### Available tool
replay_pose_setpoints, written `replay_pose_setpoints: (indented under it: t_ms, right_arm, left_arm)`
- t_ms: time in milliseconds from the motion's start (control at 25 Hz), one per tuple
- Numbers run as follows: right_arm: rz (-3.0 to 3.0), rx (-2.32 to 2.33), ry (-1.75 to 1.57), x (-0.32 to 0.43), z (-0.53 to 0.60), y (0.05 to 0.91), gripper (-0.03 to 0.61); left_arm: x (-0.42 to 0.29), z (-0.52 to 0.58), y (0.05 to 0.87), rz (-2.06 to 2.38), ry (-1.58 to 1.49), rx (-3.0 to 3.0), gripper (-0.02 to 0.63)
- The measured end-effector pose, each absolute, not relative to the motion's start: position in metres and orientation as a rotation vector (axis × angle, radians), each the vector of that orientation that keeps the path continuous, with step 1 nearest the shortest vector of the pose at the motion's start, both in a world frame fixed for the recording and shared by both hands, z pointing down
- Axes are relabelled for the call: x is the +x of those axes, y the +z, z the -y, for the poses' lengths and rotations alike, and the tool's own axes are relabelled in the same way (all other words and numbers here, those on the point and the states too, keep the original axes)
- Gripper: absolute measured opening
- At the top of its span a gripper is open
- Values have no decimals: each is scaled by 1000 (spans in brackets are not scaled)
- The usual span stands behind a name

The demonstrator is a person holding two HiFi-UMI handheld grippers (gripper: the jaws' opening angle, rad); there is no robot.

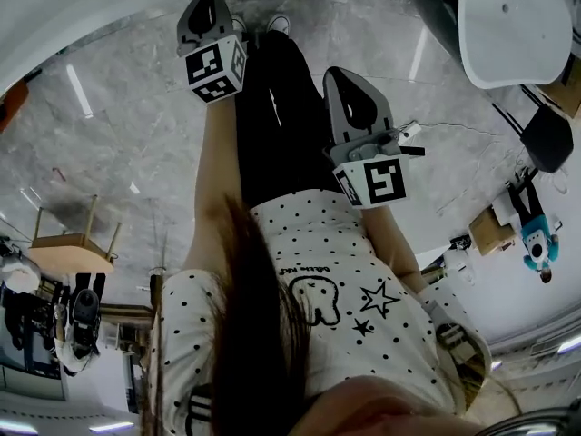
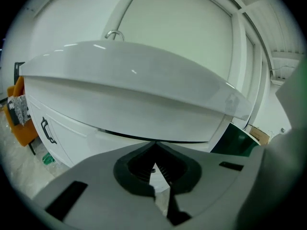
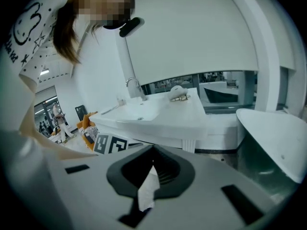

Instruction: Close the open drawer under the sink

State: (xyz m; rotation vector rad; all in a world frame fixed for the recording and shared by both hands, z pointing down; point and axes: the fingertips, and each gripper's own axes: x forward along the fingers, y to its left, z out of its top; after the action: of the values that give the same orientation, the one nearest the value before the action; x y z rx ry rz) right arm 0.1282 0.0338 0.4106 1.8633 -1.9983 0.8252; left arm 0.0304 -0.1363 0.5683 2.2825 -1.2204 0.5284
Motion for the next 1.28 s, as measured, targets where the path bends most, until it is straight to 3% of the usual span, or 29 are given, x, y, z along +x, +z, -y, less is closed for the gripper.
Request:
replay_pose_setpoints:
  t_ms: [400, 1280]
  right_arm:
    - [2027, 1847, 742, 138, -36, 370, 12]
    - [2152, 1764, 543, 175, -10, 326, 12]
  left_arm:
    - [24, 127, 495, 1254, 481, 2289, 5]
    - [81, 117, 356, 1177, 375, 2531, 5]
